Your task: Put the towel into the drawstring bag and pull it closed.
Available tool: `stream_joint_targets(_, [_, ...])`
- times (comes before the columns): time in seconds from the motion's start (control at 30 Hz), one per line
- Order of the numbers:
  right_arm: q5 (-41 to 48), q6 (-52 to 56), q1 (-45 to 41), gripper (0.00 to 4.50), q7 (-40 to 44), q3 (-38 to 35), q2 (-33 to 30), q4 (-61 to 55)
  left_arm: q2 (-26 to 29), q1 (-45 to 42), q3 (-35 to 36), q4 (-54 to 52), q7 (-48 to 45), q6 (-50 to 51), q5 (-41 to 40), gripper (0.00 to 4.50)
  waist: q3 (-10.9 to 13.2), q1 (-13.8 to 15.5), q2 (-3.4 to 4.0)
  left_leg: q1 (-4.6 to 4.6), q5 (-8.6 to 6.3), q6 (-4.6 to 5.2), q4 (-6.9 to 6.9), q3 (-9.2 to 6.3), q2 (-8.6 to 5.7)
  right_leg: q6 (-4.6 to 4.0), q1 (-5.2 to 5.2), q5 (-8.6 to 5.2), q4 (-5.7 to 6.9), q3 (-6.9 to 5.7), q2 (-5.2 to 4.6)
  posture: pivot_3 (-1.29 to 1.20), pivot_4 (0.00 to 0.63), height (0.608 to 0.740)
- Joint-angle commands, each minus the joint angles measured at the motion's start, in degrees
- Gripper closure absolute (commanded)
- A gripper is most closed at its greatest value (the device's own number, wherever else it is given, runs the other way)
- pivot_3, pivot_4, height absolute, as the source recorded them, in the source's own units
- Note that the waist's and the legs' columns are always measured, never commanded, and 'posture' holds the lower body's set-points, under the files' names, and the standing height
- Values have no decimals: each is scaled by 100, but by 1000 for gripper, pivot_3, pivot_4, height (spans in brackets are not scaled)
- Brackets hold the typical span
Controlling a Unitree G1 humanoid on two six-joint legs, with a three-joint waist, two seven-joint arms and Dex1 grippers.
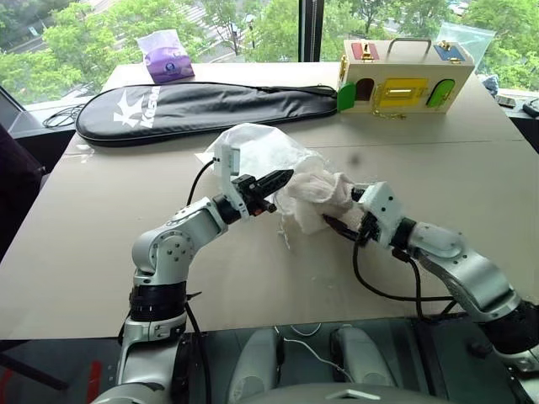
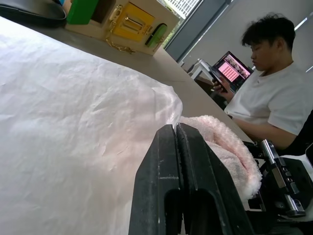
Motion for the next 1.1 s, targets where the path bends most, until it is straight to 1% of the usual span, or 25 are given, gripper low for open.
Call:
stream_joint_targets(0.03, [-638, -498, -115, 955, 110, 53, 213, 234, 12, -11, -62, -217, -105, 6, -3, 4500, 0, 13, 0, 0, 0, 0, 0, 0, 1, 0, 0, 0, 0, 1, 0, 0, 150, 740])
stream_joint_targets(0.13, [-885, -569, -151, 955, 228, 121, 513, 536, 34, 48, -206, -280, -208, 19, 67, 4500, 1, 15, -1, -1, 1, -2, 0, -2, 2, -1, 0, 0, -1, -1, -5, 0, 150, 740])
stream_joint_targets(0.17, [-954, -576, -163, 1349, 247, 132, 612, 654, 47, 71, -259, -307, -247, 24, 85, 4500, 1, 15, -1, -1, 1, -3, 0, -1, 2, -1, 1, 1, -2, 0, -6, 0, 150, 740])
stream_joint_targets(0.2, [-1108, -608, -210, 1513, 280, 191, 676, 811, 65, 91, -307, -329, -304, 28, 95, 4500, 1, 13, -1, -1, 2, -3, 0, -1, 2, -1, 1, 1, -2, 0, -6, 0, 150, 740])
stream_joint_targets(0.23, [-1233, -662, -256, 1824, 268, 204, 766, 955, 94, 110, -341, -346, -363, 38, 98, 4500, 1, 3, 0, 0, 2, -3, -1, -1, 3, -1, 1, 1, -2, 0, -6, 0, 150, 740])
stream_joint_targets(0.27, [-1267, -695, -315, 2290, 257, 176, 893, 1086, 134, 131, -381, -359, -431, 46, 108, 4500, 1, 2, 0, 1, 2, -4, -1, 0, 3, -2, 1, 1, -1, 1, -5, 0, 150, 740])
stream_joint_targets(0.3, [-1275, -724, -364, 2659, 251, 130, 1012, 1185, 165, 148, -415, -363, -484, 52, 118, 4500, 1, -4, 0, 1, 2, -4, -1, -1, 2, -2, 1, 1, -1, 0, -5, 0, 150, 740])
stream_joint_targets(0.4, [-1072, -808, -508, 4237, 220, -143, 1478, 1479, 308, 227, -539, -395, -684, 68, 177, 4500, 1, -9, 1, 4, 6, -10, -2, -2, 3, -3, 1, 1, 3, 0, -2, 0, 150, 740])
stream_joint_targets(0.43, [-966, -807, -533, 4386, 204, -259, 1625, 1561, 351, 251, -573, -412, -742, 67, 198, 4500, 1, -5, 1, 4, 6, -10, -1, -2, 3, -3, 1, 1, 3, 0, -1, 0, 150, 740])
stream_joint_targets(0.53, [173, -427, -491, 4386, 242, -990, 2384, 1630, 422, 272, -567, -410, -819, 61, 192, 4500, 2, 0, 0, 2, 6, -11, -1, -4, 7, -3, 1, 1, 3, 0, -4, 0, 150, 740])
stream_joint_targets(0.6, [1121, 103, -459, 4386, 392, -1465, 2804, 1514, 443, 264, -527, -407, -854, 80, 163, 4500, 3, 4, 0, 1, 6, -10, -1, -5, 10, -3, 1, 2, 3, -1, -6, 0, 150, 740])
stream_joint_targets(0.67, [1931, 691, -485, 4386, 423, -1842, 3113, 1369, 439, 262, -512, -420, -874, 95, 149, 4500, 3, 12, 1, 1, 4, -7, -1, -10, 10, -3, 5, 2, 3, -6, -10, 0, 150, 740])
stream_joint_targets(0.8, [3538, 1938, -644, 4386, 94, -2525, 3624, 1252, 392, 283, -489, -546, -933, 162, -3, 4500, 4, 4, 3, 1, 2, -4, -2, -11, 8, -3, 5, 2, 4, -8, -15, 0, 150, 740])
stream_joint_targets(0.83, [4145, 2356, -686, 4386, -4, -2668, 3760, 1203, 385, 291, -483, -609, -956, 203, -83, 4500, 5, 1, 4, 2, 2, -3, -2, -12, 8, -3, 5, 2, 5, -9, -15, 0, 150, 740])
stream_joint_targets(0.9, [5504, 3149, -776, 4386, -441, -2990, 4027, 1245, 386, 305, -473, -694, -975, 271, -196, 4500, 5, -3, 5, 2, 1, -3, -3, -16, 9, -4, 4, 2, 8, -12, -15, 0, 150, 740])
stream_joint_targets(0.97, [6471, 3654, -849, 4386, -984, -3201, 4186, 1397, 391, 322, -483, -749, -985, 303, -245, 4500, 6, -16, 6, 2, 1, -2, -4, -16, 9, -4, 1, 2, 16, -11, -16, 0, 150, 740])
stream_joint_targets(1.0, [6903, 3816, -890, 4386, -1333, -3272, 4279, 1511, 391, 334, -493, -775, -997, 311, -272, 4500, 6, -19, 7, 3, 1, -2, -4, -14, 9, -4, -1, 2, 22, -10, -16, 0, 150, 740])
stream_joint_targets(1.1, [7798, 4010, -990, 4386, -2281, -3352, 4500, 1816, 345, 358, -532, -852, -988, 336, -351, 4500, 6, -21, 7, 7, 1, -1, -4, -14, 8, -5, -2, 1, 33, -11, -16, 0, 150, 740])
